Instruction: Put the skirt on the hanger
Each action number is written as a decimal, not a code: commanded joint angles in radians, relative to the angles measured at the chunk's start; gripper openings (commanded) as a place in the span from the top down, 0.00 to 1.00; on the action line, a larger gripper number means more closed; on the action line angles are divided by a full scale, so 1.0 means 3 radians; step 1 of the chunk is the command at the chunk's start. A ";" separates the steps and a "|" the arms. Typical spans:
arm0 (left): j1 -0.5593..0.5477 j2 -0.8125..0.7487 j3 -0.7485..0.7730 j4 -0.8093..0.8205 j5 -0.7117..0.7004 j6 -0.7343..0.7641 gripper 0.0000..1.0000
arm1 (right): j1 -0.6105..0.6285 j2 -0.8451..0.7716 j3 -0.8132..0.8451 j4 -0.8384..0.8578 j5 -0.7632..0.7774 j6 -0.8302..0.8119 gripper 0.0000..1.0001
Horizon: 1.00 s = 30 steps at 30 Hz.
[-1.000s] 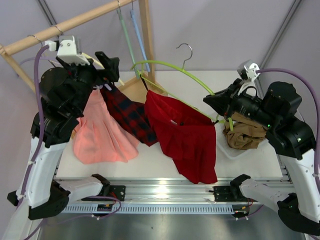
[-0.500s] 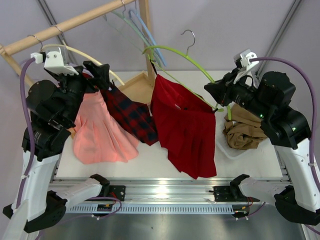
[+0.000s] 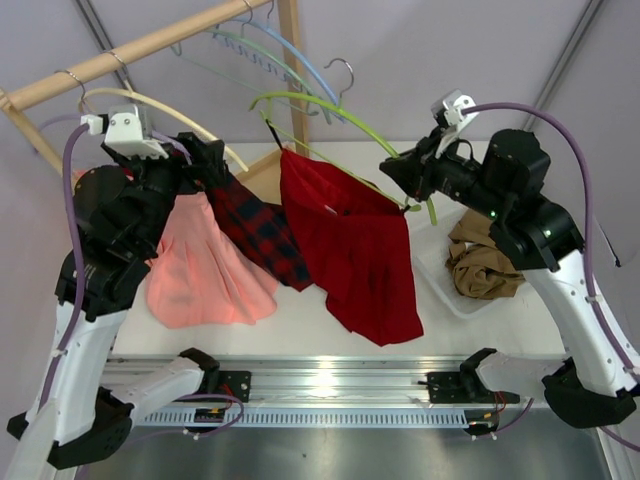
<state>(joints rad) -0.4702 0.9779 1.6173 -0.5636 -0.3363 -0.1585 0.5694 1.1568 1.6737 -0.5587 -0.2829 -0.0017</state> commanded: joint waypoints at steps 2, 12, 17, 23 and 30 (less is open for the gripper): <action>0.0033 -0.0227 -0.0037 0.0064 0.0083 -0.0039 0.00 | 0.0096 0.0203 0.0393 0.0860 -0.0090 -0.0127 1.00; 0.0038 -0.0519 -0.0318 -0.0059 0.0272 -0.0029 0.01 | 0.0377 0.0725 0.0654 0.1370 0.0257 -0.0439 1.00; 0.0033 -0.0642 -0.0364 -0.0146 0.0272 0.0053 0.01 | 0.0424 0.1113 0.1127 0.1433 0.0340 -0.0689 1.00; 0.0038 -0.0718 -0.0365 -0.0228 0.0231 0.0094 0.01 | 0.0408 0.1747 0.2013 0.0933 0.0401 -0.1174 1.00; 0.0038 -0.0775 -0.0457 -0.0207 0.0185 0.0048 0.00 | 0.0081 0.1998 0.2551 0.1156 -0.0053 -0.1074 1.00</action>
<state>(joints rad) -0.4679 0.7475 1.4921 -0.6262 -0.2806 -0.1490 0.6365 1.7828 2.3089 -0.4591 -0.2268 -0.3229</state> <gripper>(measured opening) 0.994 0.175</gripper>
